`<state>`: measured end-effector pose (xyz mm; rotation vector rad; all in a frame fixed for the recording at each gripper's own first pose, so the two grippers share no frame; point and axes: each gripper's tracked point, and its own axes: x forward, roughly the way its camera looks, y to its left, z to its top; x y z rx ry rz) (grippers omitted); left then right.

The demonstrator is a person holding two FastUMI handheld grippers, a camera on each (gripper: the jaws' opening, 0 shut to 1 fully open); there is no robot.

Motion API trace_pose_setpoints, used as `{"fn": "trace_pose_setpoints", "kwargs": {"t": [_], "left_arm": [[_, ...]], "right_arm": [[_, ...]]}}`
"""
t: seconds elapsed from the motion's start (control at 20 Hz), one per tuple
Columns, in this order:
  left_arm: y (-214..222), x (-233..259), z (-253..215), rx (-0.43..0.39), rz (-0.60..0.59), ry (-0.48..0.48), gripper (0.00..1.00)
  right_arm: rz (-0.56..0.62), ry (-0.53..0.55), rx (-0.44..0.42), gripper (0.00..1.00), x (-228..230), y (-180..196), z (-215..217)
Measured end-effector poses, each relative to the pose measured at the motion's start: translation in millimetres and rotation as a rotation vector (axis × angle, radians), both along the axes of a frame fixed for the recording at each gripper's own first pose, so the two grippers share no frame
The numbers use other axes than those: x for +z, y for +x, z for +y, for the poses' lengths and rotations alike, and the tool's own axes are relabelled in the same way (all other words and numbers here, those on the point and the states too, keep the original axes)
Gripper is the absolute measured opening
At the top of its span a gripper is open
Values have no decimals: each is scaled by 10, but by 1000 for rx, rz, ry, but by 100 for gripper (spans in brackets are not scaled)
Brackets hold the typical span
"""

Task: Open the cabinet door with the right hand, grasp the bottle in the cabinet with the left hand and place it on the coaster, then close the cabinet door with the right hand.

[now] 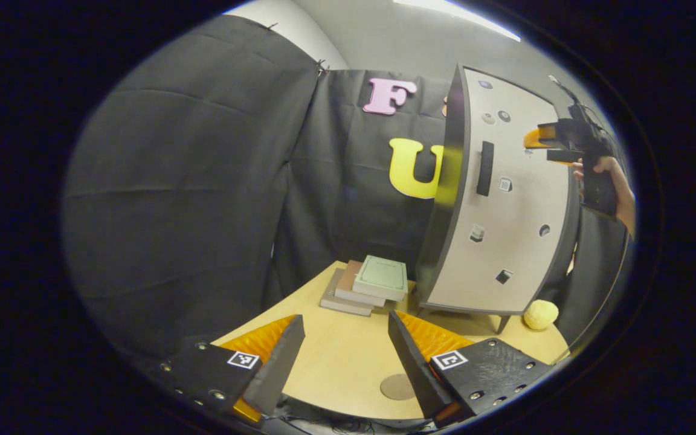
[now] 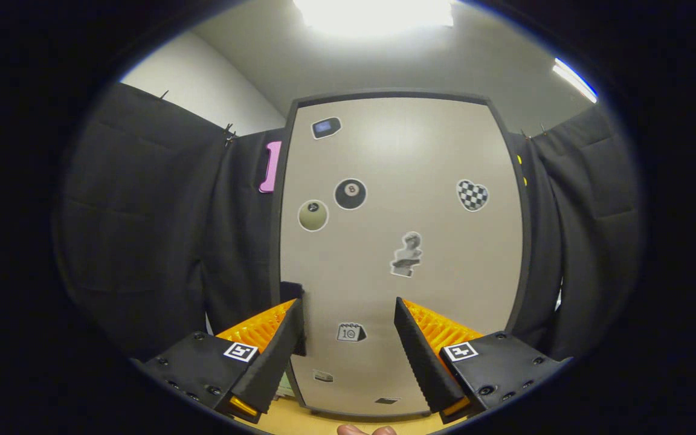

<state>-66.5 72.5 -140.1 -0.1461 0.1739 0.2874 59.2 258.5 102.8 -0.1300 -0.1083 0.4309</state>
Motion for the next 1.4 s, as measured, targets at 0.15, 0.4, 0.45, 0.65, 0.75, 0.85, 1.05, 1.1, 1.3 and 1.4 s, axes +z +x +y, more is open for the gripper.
{"fn": "trace_pose_setpoints", "kwargs": {"t": [0.15, 0.4, 0.45, 0.65, 0.75, 0.85, 1.05, 1.1, 1.3, 1.4], "left_arm": [[-39, 16, 127, 27, -7, 0, 88], [-150, -48, 413, 88, 4, -1, 85], [-164, -85, 454, 96, 16, 4, 85], [-205, -41, 621, 122, 25, 55, 85], [-193, -50, 657, 124, 29, 65, 86], [-171, -51, 672, 121, 32, 71, 85], [-157, -6, 689, 116, 25, 87, 85], [-161, 6, 703, 117, 23, 89, 88], [-176, 9, 711, 118, 22, 96, 85], [-215, 32, 699, 109, 21, 109, 85]], "right_arm": [[30, -27, 51, 93, -112, 18, 384], [39, -64, 38, 98, -272, 225, 714], [50, -65, 33, 98, -306, 283, 753], [101, -74, -17, 97, -470, 539, 800], [125, -87, -59, 98, -563, 653, 771], [143, -96, -62, 98, -647, 701, 813], [166, -119, -74, 72, -745, 735, 883], [170, -120, -98, 71, -766, 769, 865], [234, -51, -116, 35, -796, 804, 840], [246, -42, -109, 29, -787, 798, 839]]}}
